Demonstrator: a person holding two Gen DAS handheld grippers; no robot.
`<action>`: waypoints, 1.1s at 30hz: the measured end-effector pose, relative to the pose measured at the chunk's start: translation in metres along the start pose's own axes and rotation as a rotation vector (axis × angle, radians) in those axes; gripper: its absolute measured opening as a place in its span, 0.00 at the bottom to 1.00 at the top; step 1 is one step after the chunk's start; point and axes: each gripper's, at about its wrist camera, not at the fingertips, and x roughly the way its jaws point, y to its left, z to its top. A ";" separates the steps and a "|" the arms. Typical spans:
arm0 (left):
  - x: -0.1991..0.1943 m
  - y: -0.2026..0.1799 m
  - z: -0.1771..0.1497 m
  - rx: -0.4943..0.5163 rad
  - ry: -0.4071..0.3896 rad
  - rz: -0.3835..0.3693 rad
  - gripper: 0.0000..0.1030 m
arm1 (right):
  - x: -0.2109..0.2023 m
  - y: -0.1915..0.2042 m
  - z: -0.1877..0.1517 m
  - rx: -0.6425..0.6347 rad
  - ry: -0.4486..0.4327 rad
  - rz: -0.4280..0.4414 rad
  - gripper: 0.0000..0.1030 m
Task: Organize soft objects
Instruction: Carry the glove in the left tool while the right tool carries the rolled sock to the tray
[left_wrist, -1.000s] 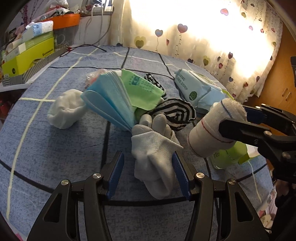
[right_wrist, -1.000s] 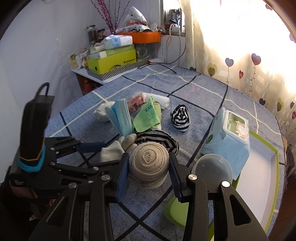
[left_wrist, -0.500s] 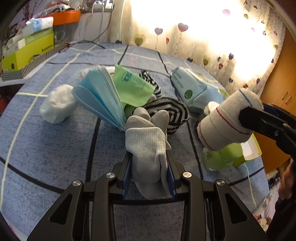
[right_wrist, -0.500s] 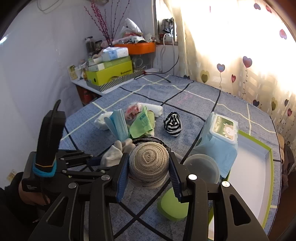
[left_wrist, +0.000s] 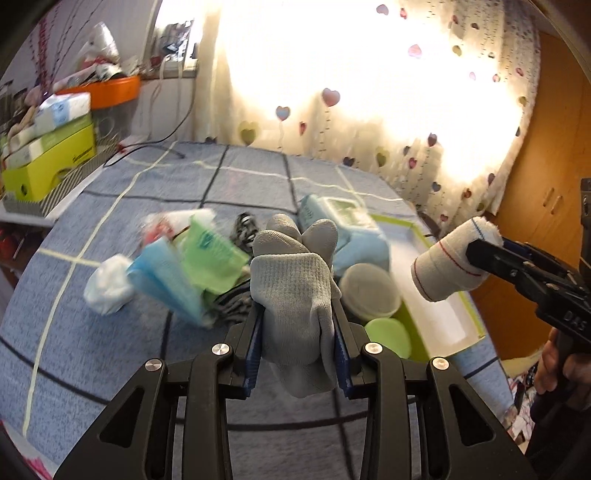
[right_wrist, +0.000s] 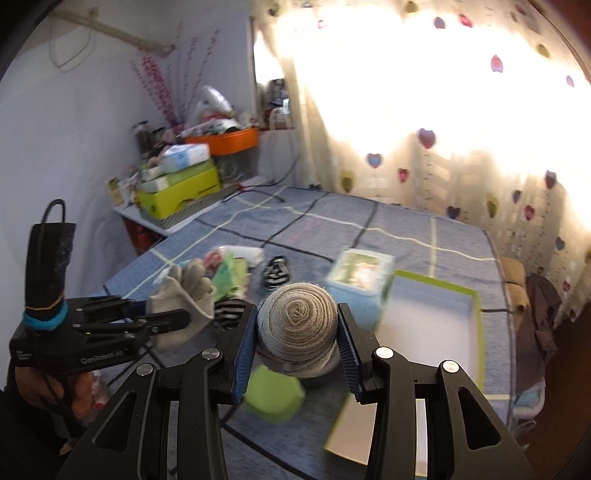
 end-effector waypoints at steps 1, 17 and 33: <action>0.002 -0.008 0.004 0.017 -0.004 -0.013 0.33 | -0.004 -0.011 -0.002 0.021 -0.004 -0.025 0.39; 0.064 -0.110 0.039 0.166 0.083 -0.161 0.33 | 0.020 -0.113 -0.034 0.184 0.089 -0.174 0.39; 0.125 -0.141 0.055 0.190 0.174 -0.124 0.33 | 0.080 -0.171 -0.022 0.204 0.164 -0.167 0.39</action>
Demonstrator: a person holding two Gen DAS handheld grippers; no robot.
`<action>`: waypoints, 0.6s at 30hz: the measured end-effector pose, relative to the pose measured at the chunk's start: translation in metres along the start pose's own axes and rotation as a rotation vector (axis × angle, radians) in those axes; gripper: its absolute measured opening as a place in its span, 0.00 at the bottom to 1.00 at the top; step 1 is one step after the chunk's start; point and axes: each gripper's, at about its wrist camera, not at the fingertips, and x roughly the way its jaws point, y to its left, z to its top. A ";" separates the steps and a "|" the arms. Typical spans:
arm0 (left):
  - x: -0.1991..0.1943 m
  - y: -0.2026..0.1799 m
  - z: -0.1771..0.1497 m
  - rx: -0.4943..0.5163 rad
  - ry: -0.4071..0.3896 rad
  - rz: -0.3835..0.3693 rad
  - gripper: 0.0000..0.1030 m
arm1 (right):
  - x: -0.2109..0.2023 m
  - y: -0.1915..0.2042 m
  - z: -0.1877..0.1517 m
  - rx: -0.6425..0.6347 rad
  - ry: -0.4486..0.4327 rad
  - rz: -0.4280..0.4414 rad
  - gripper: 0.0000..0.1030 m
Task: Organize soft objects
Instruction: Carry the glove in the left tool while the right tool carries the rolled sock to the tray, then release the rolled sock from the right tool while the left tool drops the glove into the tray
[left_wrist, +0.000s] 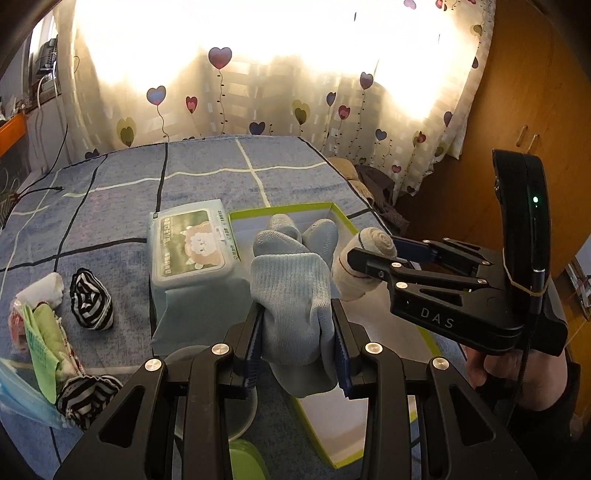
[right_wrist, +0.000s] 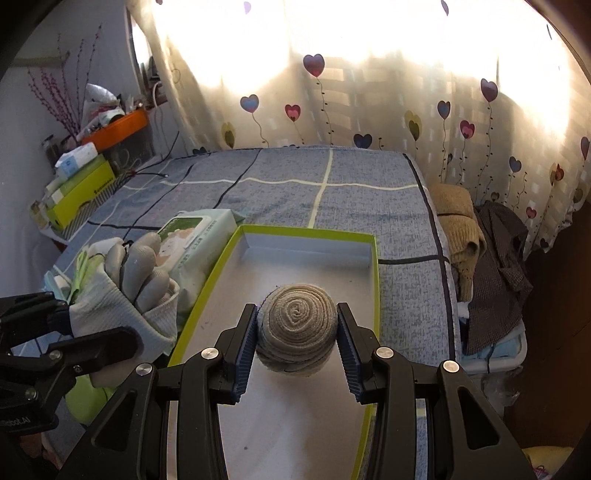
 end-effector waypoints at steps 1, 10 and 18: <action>0.004 0.000 0.001 -0.001 0.005 0.003 0.33 | 0.002 -0.003 0.002 0.001 0.000 -0.002 0.40; 0.025 -0.010 0.009 0.025 0.029 0.019 0.35 | -0.007 -0.016 0.001 0.015 -0.032 -0.011 0.58; 0.035 -0.010 0.013 0.005 0.036 -0.002 0.42 | -0.029 -0.021 -0.013 0.055 -0.053 -0.017 0.59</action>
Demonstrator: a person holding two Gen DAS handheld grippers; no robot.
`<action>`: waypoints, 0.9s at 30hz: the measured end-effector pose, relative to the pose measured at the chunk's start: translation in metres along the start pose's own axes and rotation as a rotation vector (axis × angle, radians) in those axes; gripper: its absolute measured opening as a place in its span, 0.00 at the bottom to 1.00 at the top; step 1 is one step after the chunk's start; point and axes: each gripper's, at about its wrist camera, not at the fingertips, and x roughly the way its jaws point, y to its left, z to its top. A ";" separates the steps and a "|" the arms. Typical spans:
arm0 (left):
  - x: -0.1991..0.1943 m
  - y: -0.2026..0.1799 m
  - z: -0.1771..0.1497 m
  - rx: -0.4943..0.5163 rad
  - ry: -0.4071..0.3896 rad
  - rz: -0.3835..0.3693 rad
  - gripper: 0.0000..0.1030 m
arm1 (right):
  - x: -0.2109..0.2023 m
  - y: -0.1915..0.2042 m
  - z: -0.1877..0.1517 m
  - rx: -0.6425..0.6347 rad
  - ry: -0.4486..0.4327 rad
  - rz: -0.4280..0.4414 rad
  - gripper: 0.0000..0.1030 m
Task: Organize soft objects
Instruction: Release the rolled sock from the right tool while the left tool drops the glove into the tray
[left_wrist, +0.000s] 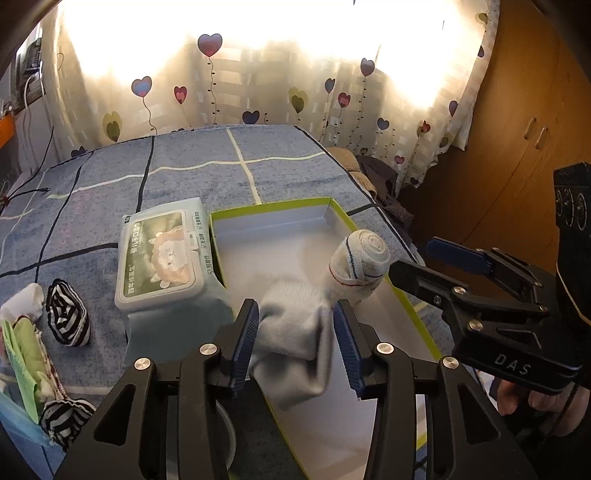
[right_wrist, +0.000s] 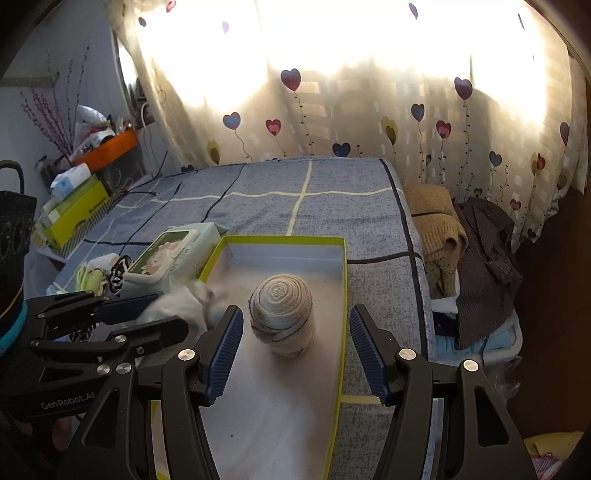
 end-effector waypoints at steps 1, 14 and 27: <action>-0.001 0.000 0.000 -0.005 -0.001 -0.008 0.42 | -0.002 0.000 -0.002 0.001 0.001 -0.001 0.59; -0.060 0.006 -0.018 -0.029 -0.092 -0.060 0.43 | -0.040 0.023 -0.021 -0.009 -0.025 -0.001 0.65; -0.104 0.023 -0.046 -0.043 -0.135 -0.034 0.43 | -0.067 0.074 -0.033 -0.066 -0.023 0.029 0.65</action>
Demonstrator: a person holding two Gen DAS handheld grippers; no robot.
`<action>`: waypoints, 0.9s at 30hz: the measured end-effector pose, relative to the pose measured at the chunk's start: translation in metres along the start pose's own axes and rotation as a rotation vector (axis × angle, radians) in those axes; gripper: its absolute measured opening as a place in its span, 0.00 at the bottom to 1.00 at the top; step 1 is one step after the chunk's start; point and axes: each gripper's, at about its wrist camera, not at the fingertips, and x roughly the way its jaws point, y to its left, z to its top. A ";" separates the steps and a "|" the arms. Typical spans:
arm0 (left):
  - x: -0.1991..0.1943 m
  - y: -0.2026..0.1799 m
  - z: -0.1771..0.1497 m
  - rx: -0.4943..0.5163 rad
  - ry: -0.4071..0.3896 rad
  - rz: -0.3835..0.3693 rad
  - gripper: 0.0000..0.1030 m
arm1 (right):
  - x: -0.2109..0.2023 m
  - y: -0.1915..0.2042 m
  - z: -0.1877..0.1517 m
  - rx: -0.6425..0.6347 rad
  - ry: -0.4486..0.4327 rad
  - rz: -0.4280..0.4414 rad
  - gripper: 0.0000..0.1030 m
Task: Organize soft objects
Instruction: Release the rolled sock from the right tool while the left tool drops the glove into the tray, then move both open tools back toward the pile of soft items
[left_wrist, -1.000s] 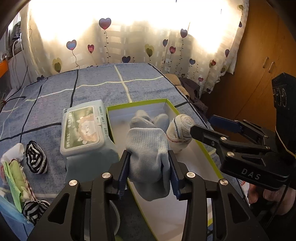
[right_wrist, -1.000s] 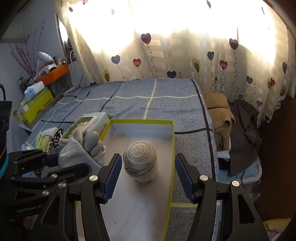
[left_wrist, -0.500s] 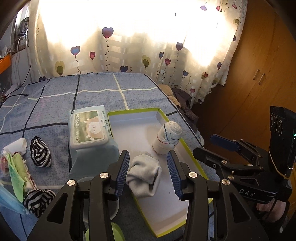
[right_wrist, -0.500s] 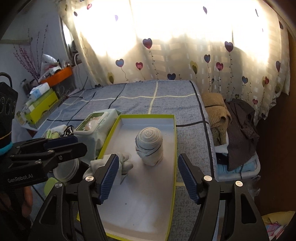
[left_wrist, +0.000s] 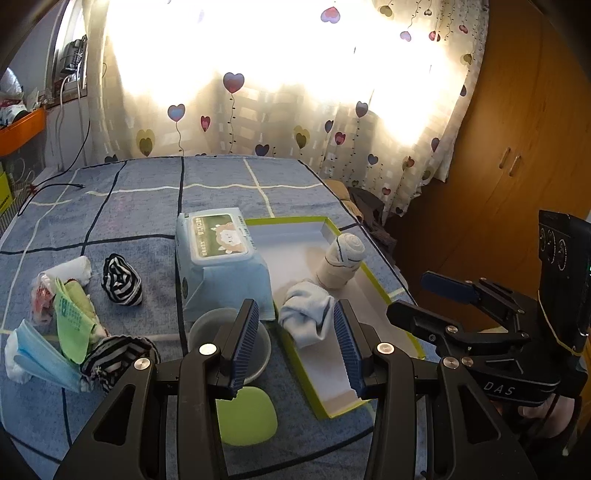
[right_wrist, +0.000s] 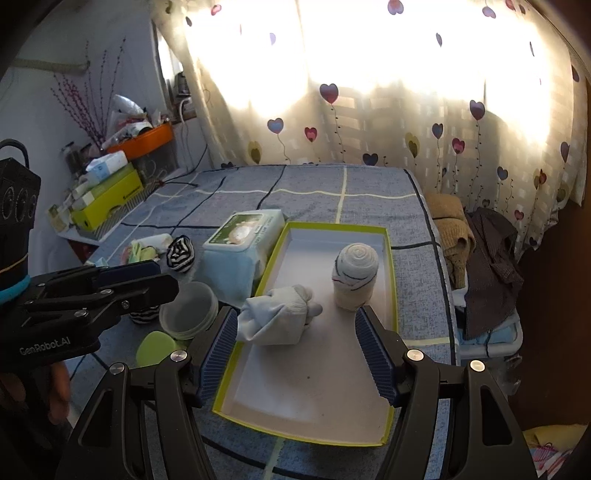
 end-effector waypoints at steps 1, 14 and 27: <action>-0.004 0.003 -0.002 -0.007 -0.003 0.004 0.43 | -0.002 0.004 0.000 -0.008 -0.002 0.000 0.65; -0.036 0.033 -0.021 -0.060 -0.035 0.074 0.43 | -0.008 0.052 0.000 -0.095 0.004 0.030 0.65; -0.051 0.042 -0.029 -0.070 -0.057 0.097 0.43 | -0.010 0.073 -0.001 -0.133 0.007 0.055 0.65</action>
